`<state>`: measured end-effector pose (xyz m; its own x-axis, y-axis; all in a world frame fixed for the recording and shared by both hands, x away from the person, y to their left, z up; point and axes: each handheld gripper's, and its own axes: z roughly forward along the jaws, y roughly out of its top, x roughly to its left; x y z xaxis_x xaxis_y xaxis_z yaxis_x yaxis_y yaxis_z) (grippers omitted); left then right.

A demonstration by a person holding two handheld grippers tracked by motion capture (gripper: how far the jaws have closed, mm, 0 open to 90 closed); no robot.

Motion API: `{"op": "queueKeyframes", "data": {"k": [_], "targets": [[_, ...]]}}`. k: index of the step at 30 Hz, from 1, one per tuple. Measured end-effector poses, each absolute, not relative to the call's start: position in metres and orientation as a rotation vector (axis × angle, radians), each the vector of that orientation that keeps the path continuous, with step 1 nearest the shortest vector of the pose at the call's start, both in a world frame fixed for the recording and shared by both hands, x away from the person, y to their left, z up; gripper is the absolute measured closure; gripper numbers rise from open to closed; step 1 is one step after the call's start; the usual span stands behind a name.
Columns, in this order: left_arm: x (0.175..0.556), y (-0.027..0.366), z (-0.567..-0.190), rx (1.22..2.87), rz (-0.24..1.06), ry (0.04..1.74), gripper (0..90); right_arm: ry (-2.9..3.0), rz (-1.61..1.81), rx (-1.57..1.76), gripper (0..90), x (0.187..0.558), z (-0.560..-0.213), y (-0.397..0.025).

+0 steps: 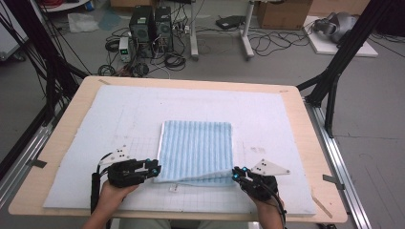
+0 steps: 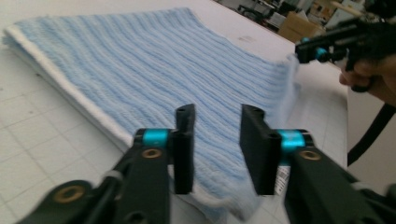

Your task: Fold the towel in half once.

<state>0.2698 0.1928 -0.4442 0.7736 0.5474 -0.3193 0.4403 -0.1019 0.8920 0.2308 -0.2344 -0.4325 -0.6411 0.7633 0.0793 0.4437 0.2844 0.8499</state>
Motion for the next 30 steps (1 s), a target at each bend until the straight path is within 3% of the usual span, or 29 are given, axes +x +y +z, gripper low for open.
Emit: {"op": "queueKeyframes", "data": {"k": [2,11,21,30], "targets": [[0.272,0.197,-0.443,1.715,0.121,0.797,61.2,2.226,1.341,1.101,61.0,0.230,-0.432,-0.235],[0.286,0.199,-0.440,1.692,0.172,0.852,58.9,2.193,1.298,1.110,59.5,0.239,-0.429,-0.232],[0.322,0.197,-0.438,1.653,0.244,0.900,49.9,2.096,1.278,1.246,64.1,0.280,-0.432,-0.238],[0.351,0.196,-0.438,1.685,0.269,0.919,51.7,2.117,1.212,1.280,76.2,0.318,-0.426,-0.235]]}}
